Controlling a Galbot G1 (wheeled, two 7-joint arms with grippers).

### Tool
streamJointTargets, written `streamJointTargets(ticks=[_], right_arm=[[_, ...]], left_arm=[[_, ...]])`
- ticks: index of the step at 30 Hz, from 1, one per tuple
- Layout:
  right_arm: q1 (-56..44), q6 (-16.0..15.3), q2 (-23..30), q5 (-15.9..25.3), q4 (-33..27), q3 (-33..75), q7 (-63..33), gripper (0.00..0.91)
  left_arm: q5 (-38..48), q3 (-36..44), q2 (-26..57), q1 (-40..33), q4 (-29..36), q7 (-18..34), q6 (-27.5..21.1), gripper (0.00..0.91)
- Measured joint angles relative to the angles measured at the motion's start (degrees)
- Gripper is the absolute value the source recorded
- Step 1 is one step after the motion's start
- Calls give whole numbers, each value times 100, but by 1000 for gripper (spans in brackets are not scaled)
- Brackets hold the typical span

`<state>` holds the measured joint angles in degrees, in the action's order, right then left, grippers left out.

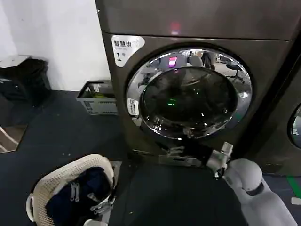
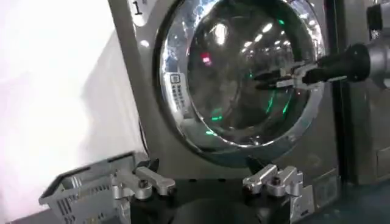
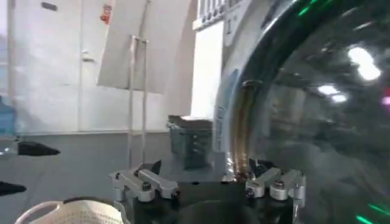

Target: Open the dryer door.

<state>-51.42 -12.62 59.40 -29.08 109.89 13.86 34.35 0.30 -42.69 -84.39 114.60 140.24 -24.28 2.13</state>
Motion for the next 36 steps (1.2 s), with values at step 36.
streamJointTargets(ticks=[36], right_arm=[[1835, -3, 936, 315, -1768, -1325, -207, 907]], left_arm=[[3, 65, -82, 25, 48, 18, -78, 907]])
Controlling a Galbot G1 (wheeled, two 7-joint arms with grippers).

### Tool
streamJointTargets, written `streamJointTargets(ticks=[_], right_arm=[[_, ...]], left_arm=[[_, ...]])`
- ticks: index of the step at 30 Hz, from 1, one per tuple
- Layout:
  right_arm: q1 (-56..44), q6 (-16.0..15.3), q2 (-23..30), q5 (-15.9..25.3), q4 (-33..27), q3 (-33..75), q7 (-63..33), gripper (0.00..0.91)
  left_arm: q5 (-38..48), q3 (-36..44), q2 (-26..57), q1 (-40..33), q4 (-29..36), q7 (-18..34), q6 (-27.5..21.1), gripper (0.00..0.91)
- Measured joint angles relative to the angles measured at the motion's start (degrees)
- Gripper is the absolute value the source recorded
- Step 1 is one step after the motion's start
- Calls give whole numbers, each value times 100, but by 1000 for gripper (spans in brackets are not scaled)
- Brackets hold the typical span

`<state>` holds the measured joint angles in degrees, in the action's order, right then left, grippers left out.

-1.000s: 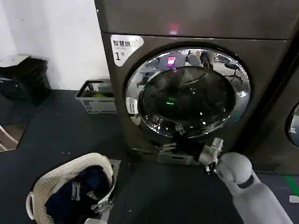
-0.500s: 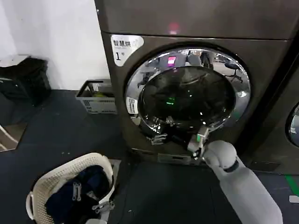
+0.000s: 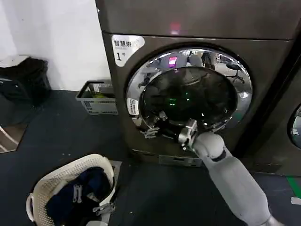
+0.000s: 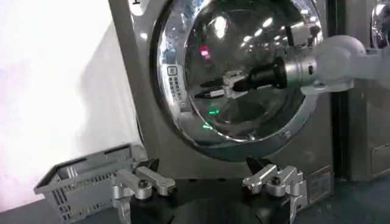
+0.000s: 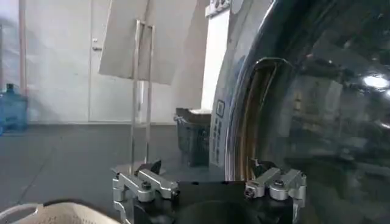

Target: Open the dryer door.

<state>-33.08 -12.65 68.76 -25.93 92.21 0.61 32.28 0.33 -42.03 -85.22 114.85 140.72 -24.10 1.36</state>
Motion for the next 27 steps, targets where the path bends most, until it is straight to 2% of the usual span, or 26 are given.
streamJointTargets(ticks=[15, 19, 22, 27], right_arm=[[247, 97, 133, -25, -201, -161, 65, 907], [247, 87, 107, -103, -198, -162, 325, 907], [246, 41, 79, -224, -193, -159, 552, 907], [268, 45, -25, -334, -186, -190, 1044, 907]], left_arm=[[-22, -4, 0, -39, 26, 2, -265, 907], [-9, -4, -1, -63, 38, 65, -409, 907], [109, 8, 2, -93, 103, 151, -701, 907], [-5, -55, 14, -178, 133, 188, -798, 907]])
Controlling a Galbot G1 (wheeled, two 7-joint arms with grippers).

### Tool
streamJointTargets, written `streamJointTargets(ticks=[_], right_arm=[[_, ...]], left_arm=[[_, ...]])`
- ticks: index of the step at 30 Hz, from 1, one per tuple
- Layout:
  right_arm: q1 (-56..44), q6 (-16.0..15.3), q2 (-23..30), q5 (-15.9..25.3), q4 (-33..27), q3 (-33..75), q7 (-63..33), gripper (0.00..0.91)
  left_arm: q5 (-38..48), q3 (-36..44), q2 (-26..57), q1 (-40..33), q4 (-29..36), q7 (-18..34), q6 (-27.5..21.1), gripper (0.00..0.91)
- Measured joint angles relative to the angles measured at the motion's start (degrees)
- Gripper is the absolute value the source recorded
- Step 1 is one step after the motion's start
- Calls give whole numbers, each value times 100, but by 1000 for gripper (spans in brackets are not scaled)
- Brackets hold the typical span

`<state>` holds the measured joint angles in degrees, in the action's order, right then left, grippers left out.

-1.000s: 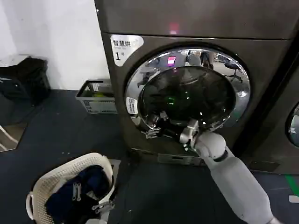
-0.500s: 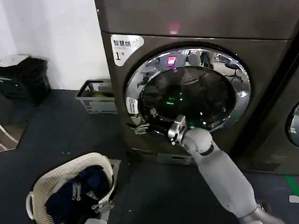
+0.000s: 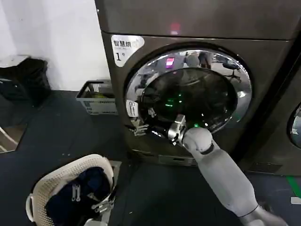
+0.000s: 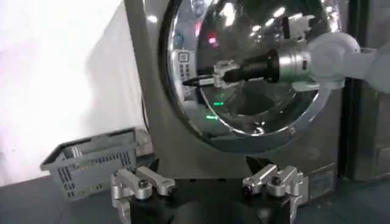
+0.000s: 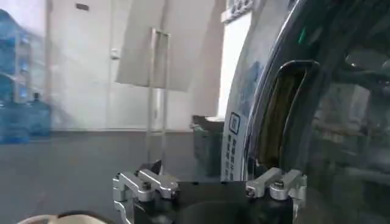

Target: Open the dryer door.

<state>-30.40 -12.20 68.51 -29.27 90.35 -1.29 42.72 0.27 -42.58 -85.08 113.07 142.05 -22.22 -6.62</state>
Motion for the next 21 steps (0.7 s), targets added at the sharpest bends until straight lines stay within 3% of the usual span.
streamJointTargets(ticks=[4, 11, 14, 21], right_arm=[[-23, 47, -98, -186, 54, 0, 288, 907], [-99, 81, -353, -558, 222, 50, 719, 907], [-181, 313, -464, -698, 271, 160, 1075, 907], [-429, 495, -698, -887, 463, 392, 1815, 907]], left_arm=[[-37, -41, 20, -63, -29, -41, 8, 907], [397, -246, 141, -289, -189, -602, -58, 907], [637, -356, 199, -393, -248, -675, -116, 907], [1489, -774, 387, -710, -432, -727, -211, 907]])
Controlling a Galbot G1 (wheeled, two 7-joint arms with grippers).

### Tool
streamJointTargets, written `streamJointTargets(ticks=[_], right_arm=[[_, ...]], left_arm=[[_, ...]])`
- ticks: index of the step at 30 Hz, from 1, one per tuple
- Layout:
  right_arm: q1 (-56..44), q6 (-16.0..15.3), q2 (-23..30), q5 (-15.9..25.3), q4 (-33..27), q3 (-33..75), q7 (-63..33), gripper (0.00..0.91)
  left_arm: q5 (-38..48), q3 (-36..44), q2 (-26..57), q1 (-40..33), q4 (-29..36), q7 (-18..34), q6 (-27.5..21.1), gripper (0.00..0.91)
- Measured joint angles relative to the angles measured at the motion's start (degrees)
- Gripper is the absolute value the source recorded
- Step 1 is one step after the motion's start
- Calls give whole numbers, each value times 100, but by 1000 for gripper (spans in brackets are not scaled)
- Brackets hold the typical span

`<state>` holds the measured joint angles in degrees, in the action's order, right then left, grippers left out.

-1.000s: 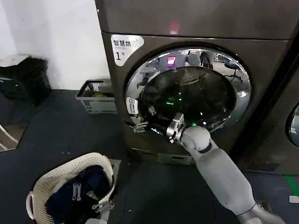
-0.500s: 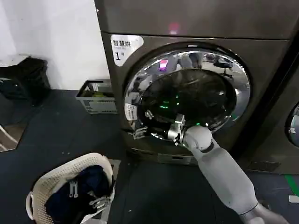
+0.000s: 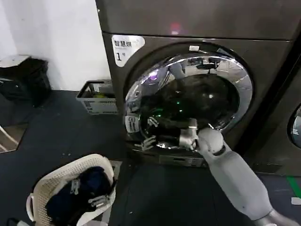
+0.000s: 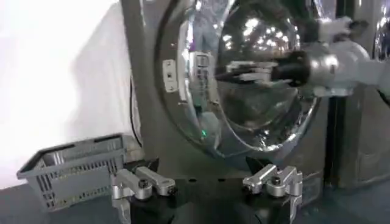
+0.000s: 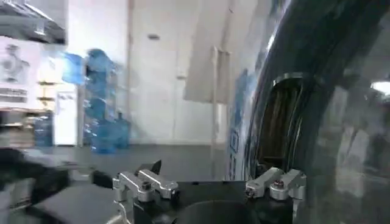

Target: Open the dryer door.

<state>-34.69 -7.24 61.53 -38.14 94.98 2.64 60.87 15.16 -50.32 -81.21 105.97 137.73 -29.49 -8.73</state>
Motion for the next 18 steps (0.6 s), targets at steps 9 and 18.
streamJointTargets(ticks=[9, 18], right_arm=[[-286, 18, -240, -23, 234, 196, 633, 907], [-675, 13, -487, -27, 462, 432, 1226, 907]], left_arm=[[880, -510, 438, -441, -312, 220, -240, 907], [1944, -716, 1138, -1030, -729, 509, -436, 907]])
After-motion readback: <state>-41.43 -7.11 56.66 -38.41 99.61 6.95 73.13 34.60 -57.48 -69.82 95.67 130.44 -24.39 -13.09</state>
